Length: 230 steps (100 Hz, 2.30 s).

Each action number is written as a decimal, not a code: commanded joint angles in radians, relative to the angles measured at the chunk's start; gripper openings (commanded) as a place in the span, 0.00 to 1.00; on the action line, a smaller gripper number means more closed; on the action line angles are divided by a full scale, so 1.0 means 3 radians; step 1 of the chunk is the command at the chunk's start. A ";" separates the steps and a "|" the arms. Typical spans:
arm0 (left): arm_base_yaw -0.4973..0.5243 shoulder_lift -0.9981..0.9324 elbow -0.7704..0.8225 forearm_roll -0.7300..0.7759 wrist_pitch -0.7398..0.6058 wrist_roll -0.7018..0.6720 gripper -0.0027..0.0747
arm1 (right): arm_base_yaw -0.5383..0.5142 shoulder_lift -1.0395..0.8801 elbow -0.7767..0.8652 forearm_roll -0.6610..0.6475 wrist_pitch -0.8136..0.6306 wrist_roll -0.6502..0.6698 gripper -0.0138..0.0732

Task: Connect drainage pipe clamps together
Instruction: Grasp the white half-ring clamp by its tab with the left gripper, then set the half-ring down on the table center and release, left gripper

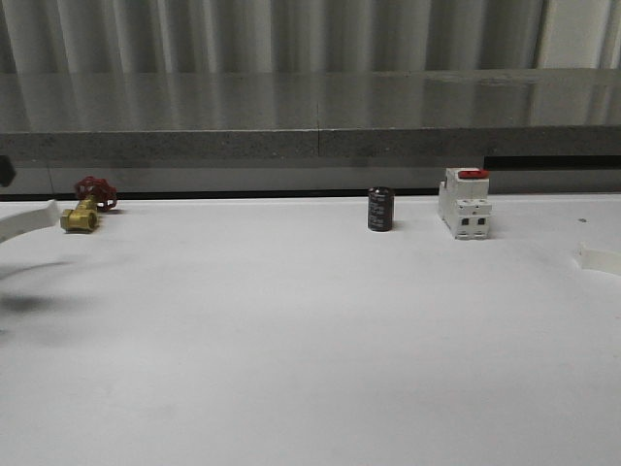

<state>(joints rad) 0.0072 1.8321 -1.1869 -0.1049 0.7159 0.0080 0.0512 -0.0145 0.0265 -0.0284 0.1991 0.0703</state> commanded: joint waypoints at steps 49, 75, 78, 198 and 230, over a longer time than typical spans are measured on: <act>-0.1340 0.0128 -0.0152 -0.0352 -0.0655 -0.1122 0.01 | -0.0013 -0.0051 -0.0053 -0.0044 -0.0277 -0.0017 0.08; -0.1415 0.0241 -0.0249 -0.0352 -0.0619 -0.1173 0.03 | -0.0013 -0.0051 -0.0053 -0.0044 -0.0277 -0.0017 0.08; -0.1415 0.0241 -0.0255 -0.0345 -0.0619 -0.1168 0.06 | -0.0013 -0.0051 -0.0053 -0.0044 -0.0277 -0.0017 0.08; -0.0963 -0.1531 0.0166 0.0559 0.0090 -0.0372 0.01 | -0.0013 -0.0051 -0.0053 -0.0044 -0.0277 -0.0017 0.08; -0.0342 -0.2450 0.0783 0.0313 -0.0113 -0.0075 0.01 | -0.0013 -0.0051 -0.0053 -0.0044 -0.0282 -0.0017 0.08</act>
<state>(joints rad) -0.1260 1.1847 -0.9689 0.0181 0.7513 -0.0361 0.0512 -0.0145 0.0265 -0.0284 0.1991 0.0703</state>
